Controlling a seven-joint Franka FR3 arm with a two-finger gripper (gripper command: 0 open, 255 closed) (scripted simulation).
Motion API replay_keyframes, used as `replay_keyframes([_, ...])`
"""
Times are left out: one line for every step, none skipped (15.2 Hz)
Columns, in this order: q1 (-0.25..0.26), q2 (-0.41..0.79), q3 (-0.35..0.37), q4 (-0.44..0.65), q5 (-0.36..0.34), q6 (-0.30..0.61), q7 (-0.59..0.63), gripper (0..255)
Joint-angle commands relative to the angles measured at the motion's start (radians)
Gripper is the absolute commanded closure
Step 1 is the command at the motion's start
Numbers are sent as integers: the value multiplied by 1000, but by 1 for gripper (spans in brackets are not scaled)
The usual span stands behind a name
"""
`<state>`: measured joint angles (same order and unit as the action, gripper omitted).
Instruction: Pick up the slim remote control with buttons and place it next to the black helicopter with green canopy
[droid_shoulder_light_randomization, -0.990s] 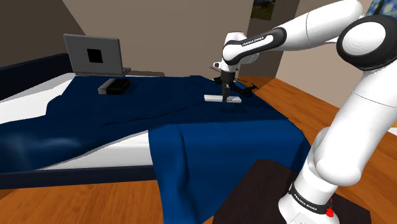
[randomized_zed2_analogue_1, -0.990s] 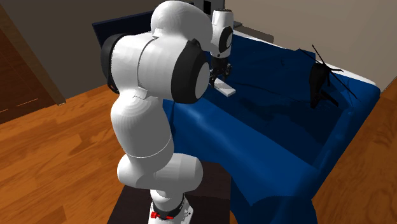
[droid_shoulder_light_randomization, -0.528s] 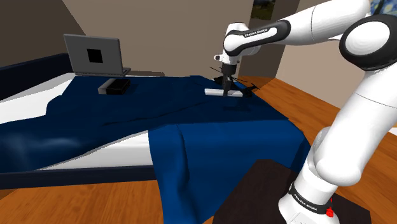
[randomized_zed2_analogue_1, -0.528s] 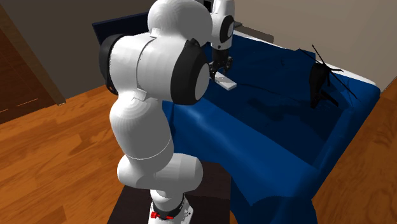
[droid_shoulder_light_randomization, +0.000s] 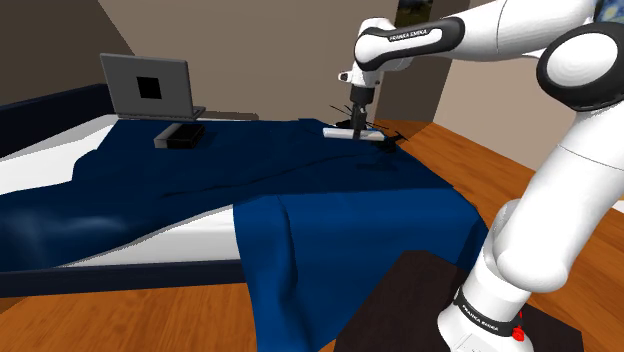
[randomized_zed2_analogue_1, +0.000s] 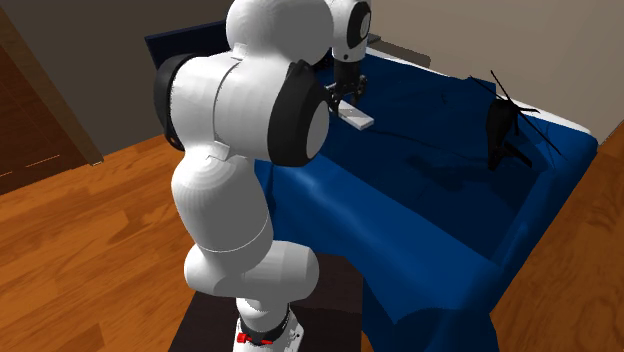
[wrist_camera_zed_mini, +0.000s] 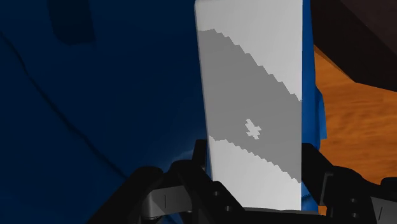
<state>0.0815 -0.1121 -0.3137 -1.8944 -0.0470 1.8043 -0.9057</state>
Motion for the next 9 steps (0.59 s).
replay_keyframes([0,1,0,27,1,-26,-1,255])
replay_keyframes([0,2,0,41,1,-39,-1,255])
replay_keyframes([1,3,0,55,1,-53,-2,255])
replay_keyframes([1,4,1,70,2,-67,-2,255])
replay_keyframes([1,5,1,85,2,-80,-3,255])
replay_keyframes([1,6,1,100,3,-94,-3,255])
replay_keyframes([1,8,1,115,3,-107,-4,255])
replay_keyframes([1,10,1,130,4,-121,-4,255])
replay_keyframes([1,12,1,146,5,-135,-5,255])
